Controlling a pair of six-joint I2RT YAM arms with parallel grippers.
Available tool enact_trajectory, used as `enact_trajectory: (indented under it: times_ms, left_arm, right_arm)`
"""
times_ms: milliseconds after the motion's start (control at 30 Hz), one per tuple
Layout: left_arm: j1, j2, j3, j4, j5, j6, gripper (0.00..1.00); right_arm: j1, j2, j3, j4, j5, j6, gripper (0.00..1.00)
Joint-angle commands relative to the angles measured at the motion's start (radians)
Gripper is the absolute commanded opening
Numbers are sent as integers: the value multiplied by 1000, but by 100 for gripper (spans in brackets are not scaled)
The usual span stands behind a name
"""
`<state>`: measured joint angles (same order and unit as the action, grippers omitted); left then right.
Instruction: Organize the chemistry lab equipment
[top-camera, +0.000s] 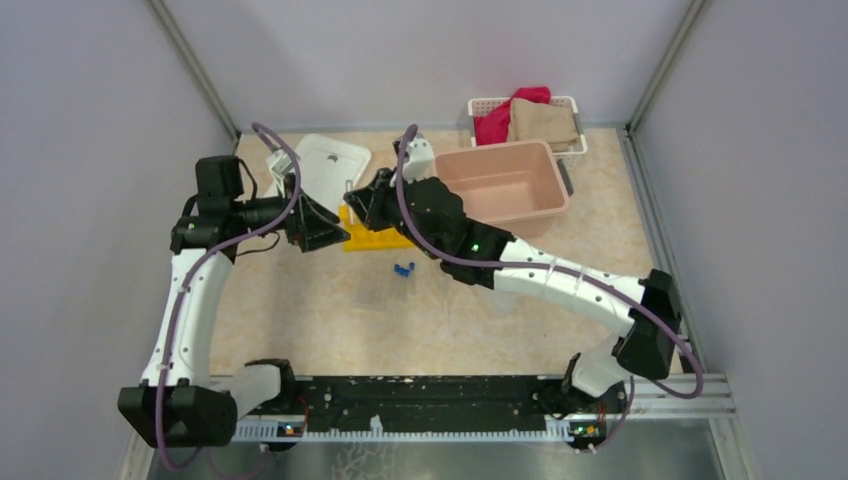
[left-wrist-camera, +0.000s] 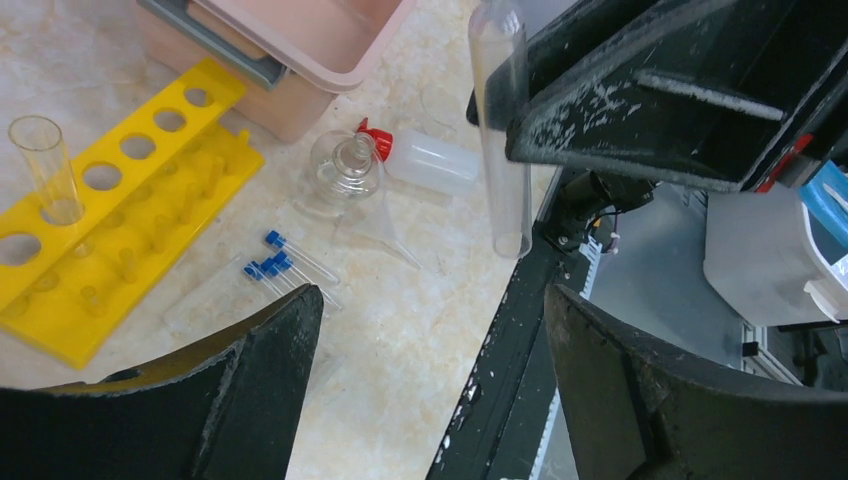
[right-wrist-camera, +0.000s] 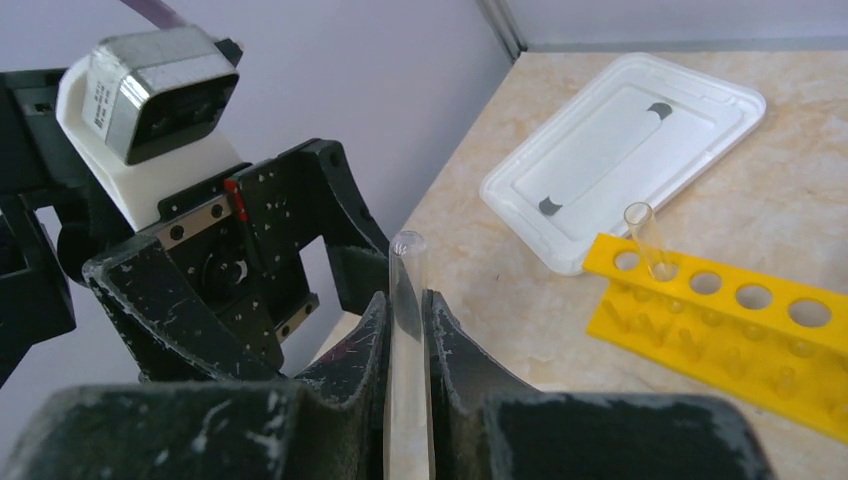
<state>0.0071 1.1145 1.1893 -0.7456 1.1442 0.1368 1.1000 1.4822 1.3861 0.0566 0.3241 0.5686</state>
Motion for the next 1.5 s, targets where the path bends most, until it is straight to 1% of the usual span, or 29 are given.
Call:
enact_trajectory:
  times_ms: [0, 167, 333, 433, 500, 533, 567, 767, 833, 867, 900, 967, 1033, 1100, 1200, 1267, 1367, 1467]
  left_arm:
    - [-32, -8, -1, 87, 30, -44, 86]
    - [-41, 8, -6, 125, 42, -82, 76]
    - [-47, 24, 2, 141, 48, -102, 56]
    - [-49, 24, 1, 142, 37, -99, 43]
    - [-48, 25, 3, 145, 25, -101, 27]
    - [-48, 26, 3, 148, 20, -101, 20]
    - [-49, 24, 1, 151, 15, -102, 16]
    - [-50, 17, -5, 154, 12, -88, 14]
    - [-50, 9, -2, 139, 10, -55, 13]
    - [-50, 3, 0, 126, 9, -20, 13]
    - [-50, -3, 1, 114, 6, 12, 13]
    - [-50, -20, -5, 98, -15, 76, 12]
    - [-51, -42, -18, 88, -42, 143, 11]
    - [-52, -62, -32, 79, -65, 205, 10]
    - [-55, -61, -36, 40, -82, 274, 8]
    - [-57, -54, -38, 16, -89, 304, 8]
    - [-60, -45, -37, -15, -98, 337, 7]
    - [-62, -48, -41, -34, -112, 361, 7]
  right_arm:
    - [26, 31, 69, 69, 13, 15, 0]
    - [28, 51, 82, 74, 2, 39, 0]
    - [29, 62, 94, 65, -4, 46, 0]
    - [29, 60, 91, 65, -1, 47, 0]
    - [28, 61, 89, 62, -1, 49, 0]
    - [29, 62, 88, 61, 0, 51, 0]
    - [29, 62, 85, 63, 0, 52, 0]
    - [27, 70, 88, 42, -9, 70, 0]
    - [19, 89, 135, -23, -31, 86, 12]
    - [6, 103, 172, -91, -47, 102, 20]
    - [-9, 121, 239, -158, -74, 118, 26]
    - [-42, 157, 340, -339, -127, 137, 31]
    - [-69, 181, 412, -449, -178, 136, 32]
    - [-82, 193, 443, -509, -220, 128, 33]
    - [-87, 214, 490, -594, -240, 119, 34]
    - [-90, 230, 520, -623, -268, 115, 34]
    - [-90, 231, 523, -613, -313, 114, 34]
    - [-91, 243, 547, -629, -320, 114, 34]
